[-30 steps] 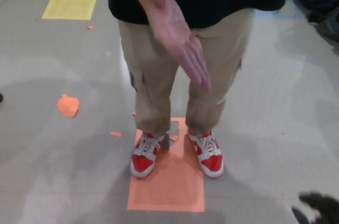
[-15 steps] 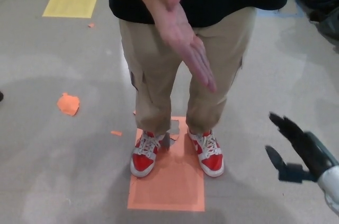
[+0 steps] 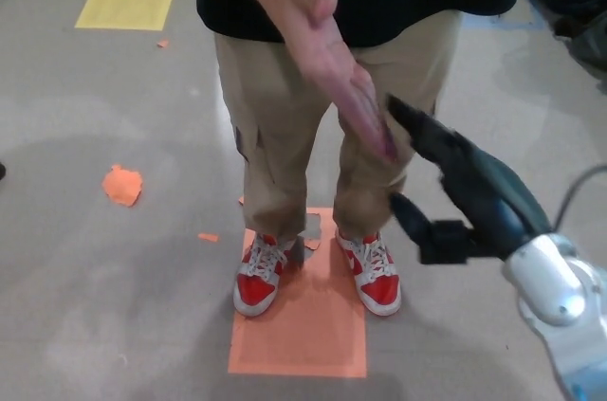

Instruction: The robot extends its right arm to grab a person's hand and shakes it

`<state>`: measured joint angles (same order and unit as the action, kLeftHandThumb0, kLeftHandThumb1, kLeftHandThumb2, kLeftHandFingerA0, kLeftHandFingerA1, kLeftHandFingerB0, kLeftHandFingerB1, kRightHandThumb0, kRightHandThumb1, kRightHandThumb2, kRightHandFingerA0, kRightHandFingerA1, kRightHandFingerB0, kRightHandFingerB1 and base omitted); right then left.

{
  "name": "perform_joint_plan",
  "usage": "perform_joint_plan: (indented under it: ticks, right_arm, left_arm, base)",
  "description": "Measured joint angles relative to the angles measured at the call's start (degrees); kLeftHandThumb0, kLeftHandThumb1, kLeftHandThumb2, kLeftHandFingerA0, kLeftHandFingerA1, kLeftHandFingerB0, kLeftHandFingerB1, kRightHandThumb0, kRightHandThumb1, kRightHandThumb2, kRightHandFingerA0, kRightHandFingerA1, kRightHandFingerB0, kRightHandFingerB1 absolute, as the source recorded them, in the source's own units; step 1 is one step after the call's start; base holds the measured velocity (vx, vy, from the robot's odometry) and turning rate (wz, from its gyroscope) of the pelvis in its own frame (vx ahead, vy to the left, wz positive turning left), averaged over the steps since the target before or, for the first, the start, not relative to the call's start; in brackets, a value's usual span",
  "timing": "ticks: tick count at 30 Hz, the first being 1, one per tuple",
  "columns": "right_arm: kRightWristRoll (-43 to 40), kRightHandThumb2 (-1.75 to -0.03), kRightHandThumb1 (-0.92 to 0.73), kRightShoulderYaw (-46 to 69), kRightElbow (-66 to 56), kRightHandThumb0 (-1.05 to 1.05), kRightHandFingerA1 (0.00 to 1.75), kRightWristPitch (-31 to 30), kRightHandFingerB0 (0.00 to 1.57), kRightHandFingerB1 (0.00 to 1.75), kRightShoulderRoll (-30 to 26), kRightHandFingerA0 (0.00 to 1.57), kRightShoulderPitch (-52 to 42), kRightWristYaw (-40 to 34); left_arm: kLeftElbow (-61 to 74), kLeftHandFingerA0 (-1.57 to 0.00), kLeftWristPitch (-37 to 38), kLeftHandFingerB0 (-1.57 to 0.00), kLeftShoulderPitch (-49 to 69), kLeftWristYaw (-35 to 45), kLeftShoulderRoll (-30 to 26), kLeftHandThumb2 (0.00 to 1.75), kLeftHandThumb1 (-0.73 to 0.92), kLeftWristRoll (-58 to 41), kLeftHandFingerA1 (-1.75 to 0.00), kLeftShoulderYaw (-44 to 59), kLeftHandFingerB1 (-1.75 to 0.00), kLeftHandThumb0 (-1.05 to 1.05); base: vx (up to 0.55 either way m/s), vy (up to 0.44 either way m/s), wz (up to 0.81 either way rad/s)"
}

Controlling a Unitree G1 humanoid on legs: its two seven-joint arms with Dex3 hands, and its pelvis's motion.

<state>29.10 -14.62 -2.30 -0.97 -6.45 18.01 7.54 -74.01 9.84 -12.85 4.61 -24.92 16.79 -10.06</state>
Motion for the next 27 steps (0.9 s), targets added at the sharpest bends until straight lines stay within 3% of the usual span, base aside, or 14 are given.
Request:
perform_joint_plan:
  ticks: [1, 2, 4, 15, 16, 27]
  right_arm:
    - [0.87, -1.13, -0.76, -0.6, -1.72, -0.95, 0.15, -0.78, 0.0, 0.08, 0.54, 0.0, 0.55, 0.38]
    - [1.68, -1.13, -0.79, -1.07, -3.19, -1.0, 0.1, -1.46, 0.0, 0.02, 0.94, 0.0, 0.95, 0.7]
    - [4.05, -1.13, -0.8, -2.63, -6.98, -1.02, 0.08, -3.75, 0.0, 0.0, 2.29, 0.0, 2.46, 1.72]
    - [14.63, -1.1, -0.8, -8.64, -15.11, -0.99, 0.09, -14.21, 0.0, 0.01, 6.35, 0.0, 10.04, 7.31]
    - [15.64, -1.11, -0.8, -9.17, -15.12, -1.0, 0.09, -15.37, 0.0, 0.01, 6.61, 0.0, 10.93, 7.99]
    - [22.44, -1.14, -0.76, -10.26, -4.67, -0.98, 0.15, -25.15, 0.0, 0.06, 6.95, 0.0, 20.25, 11.61]
  left_arm:
    - [-0.01, -0.06, 0.0, -0.06, 0.04, 0.0, 0.0, 1.08, 0.59, 0.0, -0.5, 0.0, -0.49, -0.27]
    - [-0.01, -0.21, 0.0, -0.19, 0.07, 0.0, 0.0, 0.63, 0.78, 0.0, -0.31, 0.0, -0.3, -0.47]
    - [-0.05, -0.2, 0.0, -0.18, 0.26, 0.0, 0.0, 0.63, 0.78, 0.0, -0.31, 0.0, -0.3, -0.47]
    - [-0.08, -0.21, 0.0, -0.18, 1.54, 0.0, 0.0, 0.63, 0.78, -0.03, -0.3, 0.09, -0.3, -0.48]
    - [-0.09, -0.06, 0.0, -0.06, 1.71, 0.0, 0.0, 1.07, 0.59, -0.04, -0.5, 0.15, -0.49, -0.27]
    - [-0.06, -0.08, 0.04, -0.08, 3.42, 0.01, -0.01, 1.07, 0.58, -0.06, -0.5, 0.57, -0.49, -0.27]
  base:
    - [0.0, 0.0, 0.0]
    - [0.0, 0.0, 0.0]
    - [0.0, 0.0, 0.0]
    - [0.0, 0.0, 0.0]
    - [0.0, 0.0, 0.0]
    - [0.0, 0.0, 0.0]
